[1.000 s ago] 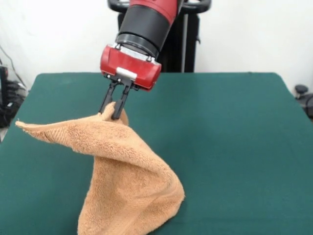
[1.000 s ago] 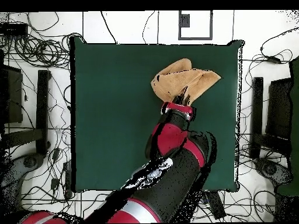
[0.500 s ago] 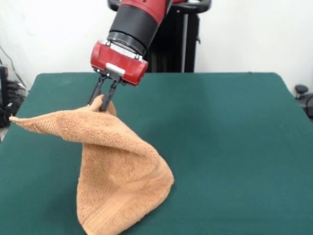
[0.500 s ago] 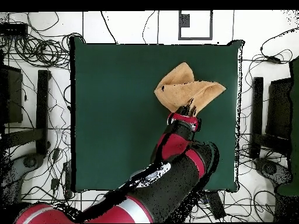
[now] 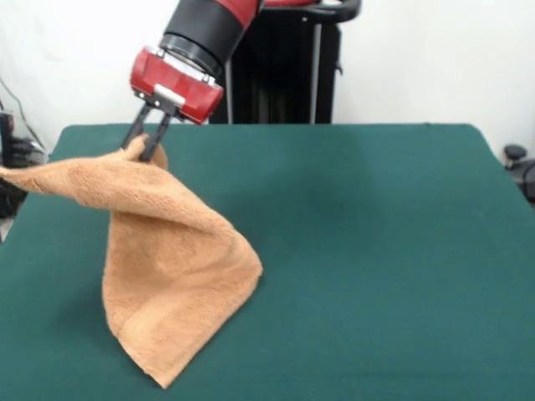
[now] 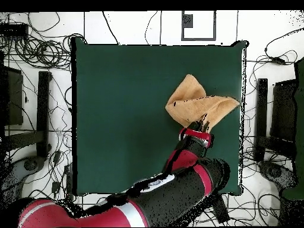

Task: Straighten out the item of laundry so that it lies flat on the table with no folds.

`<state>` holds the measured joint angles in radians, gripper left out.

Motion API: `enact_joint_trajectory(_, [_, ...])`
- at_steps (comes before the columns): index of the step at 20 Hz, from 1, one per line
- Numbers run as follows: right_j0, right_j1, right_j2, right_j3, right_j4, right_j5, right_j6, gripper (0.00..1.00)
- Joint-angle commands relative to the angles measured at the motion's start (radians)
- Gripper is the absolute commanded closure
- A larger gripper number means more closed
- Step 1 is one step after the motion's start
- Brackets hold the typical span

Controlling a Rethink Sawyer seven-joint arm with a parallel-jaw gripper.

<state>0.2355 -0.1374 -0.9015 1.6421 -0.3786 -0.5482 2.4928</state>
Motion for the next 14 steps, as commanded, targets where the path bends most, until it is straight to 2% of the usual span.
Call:
enact_joint_trajectory(1, [0.054,0.068,-0.088,0.083,0.085,-0.059,-0.096,1.00])
enact_joint_trajectory(6, [-0.047,-0.074,0.060,0.067,-0.069,0.071,0.051,1.00])
enact_joint_trajectory(7, [-0.059,-0.084,0.075,0.082,-0.055,0.058,0.072,0.00])
enact_joint_trajectory(9, [-0.091,-0.128,0.122,0.089,-0.085,0.080,0.110,0.00])
enact_joint_trajectory(14, [-0.102,-0.214,0.169,0.069,-0.156,0.165,0.098,0.00])
